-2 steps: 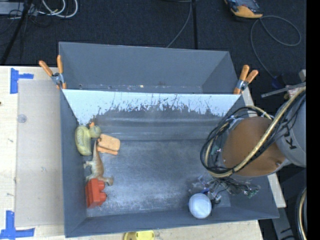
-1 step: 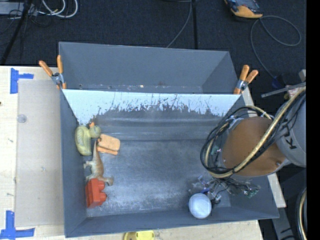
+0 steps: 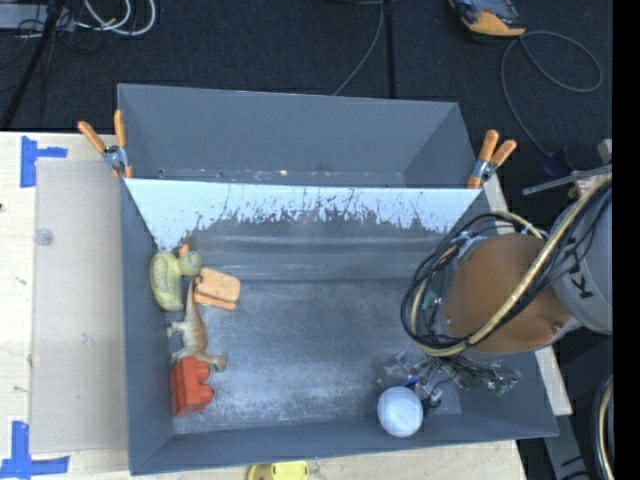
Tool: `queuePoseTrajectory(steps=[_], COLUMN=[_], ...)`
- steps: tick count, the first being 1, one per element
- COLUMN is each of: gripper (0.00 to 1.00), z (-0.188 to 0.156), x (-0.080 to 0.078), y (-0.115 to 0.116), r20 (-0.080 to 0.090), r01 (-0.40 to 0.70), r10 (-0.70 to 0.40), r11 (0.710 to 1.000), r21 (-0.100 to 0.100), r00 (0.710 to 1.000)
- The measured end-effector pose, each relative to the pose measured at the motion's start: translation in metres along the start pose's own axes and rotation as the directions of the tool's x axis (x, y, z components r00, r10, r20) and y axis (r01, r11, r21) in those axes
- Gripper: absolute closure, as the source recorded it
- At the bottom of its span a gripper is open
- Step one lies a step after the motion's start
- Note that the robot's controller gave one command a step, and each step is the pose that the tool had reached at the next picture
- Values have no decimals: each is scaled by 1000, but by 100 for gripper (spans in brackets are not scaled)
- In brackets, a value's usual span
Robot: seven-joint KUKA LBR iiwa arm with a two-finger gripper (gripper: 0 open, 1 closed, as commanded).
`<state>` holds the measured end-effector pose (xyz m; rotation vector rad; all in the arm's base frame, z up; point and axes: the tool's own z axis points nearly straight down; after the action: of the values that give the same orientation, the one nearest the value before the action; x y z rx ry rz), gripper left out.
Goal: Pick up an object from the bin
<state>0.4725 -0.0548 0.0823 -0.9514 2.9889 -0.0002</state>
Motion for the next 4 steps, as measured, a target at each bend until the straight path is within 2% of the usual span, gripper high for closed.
queuePoseTrajectory(steps=[4], gripper=[100], z=[0], x=[0], y=[0], r20=[0], r01=[5], r10=[-5], r11=[1000], r21=[0], r00=[1000])
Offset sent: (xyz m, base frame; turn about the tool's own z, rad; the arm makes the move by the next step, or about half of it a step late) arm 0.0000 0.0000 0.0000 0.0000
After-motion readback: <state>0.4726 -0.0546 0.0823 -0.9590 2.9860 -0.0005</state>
